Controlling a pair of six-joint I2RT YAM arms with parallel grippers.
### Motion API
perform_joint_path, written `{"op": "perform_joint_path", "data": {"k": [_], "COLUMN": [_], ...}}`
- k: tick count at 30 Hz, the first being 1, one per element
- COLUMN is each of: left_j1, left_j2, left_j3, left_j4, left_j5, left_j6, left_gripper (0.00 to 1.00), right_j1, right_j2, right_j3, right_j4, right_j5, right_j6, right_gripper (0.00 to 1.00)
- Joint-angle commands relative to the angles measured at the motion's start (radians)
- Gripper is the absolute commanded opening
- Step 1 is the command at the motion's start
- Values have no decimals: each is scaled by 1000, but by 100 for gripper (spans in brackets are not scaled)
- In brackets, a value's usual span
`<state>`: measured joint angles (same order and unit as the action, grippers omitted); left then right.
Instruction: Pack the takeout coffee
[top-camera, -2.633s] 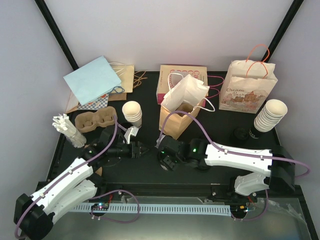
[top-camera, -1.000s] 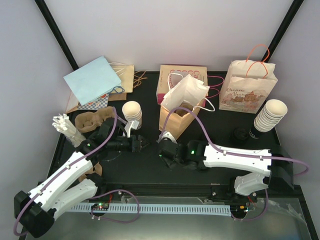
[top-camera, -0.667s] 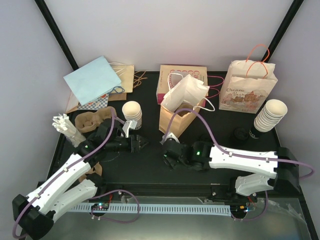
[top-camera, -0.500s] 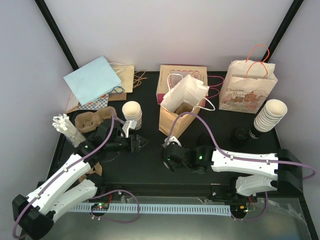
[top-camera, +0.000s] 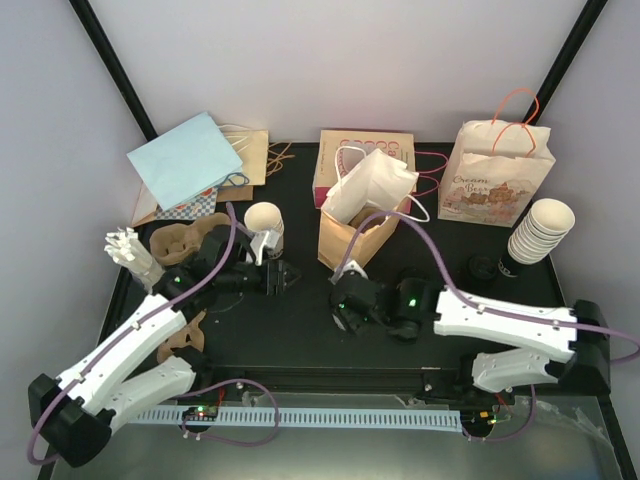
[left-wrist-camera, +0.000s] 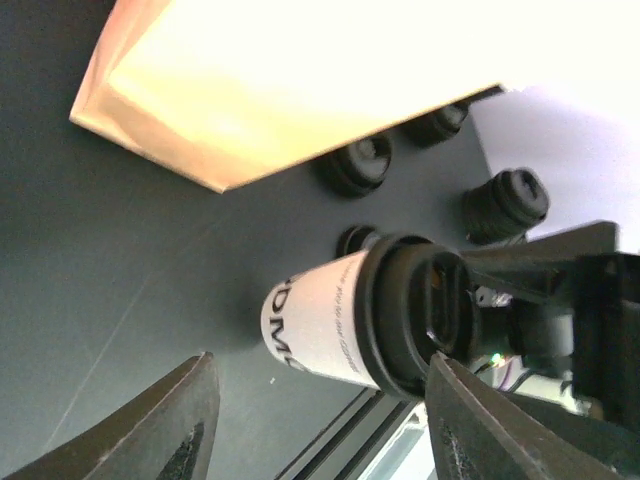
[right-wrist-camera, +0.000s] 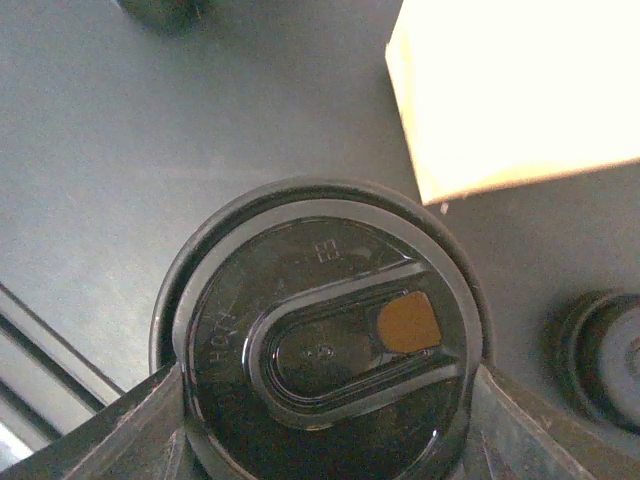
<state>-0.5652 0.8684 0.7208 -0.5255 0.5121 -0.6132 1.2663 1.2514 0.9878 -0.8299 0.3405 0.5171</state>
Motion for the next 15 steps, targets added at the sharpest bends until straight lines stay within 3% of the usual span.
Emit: {"op": "perform_joint_path", "data": {"k": [1,5,10,15], "left_j1": [-2,-4,-4,-16], "left_j2": [70,179,315,463], "left_j3": [183,358,552,688], "left_j4": [-50,-115,-113,-96], "left_j5": [-54,-140,-200,-202], "left_j6": [93,175,249,281], "left_gripper": [63,71,74,76], "right_j1": [-38,-85,-209,-320], "right_j2": [-96,-108,-55,-26], "right_j3": [220,500,810,953], "right_j4": [-162,-275,-376,-385], "right_j5": [35,30,43,184], "right_j6": [-67,-146,-188,-226], "right_gripper": [51,51,49,48]}}
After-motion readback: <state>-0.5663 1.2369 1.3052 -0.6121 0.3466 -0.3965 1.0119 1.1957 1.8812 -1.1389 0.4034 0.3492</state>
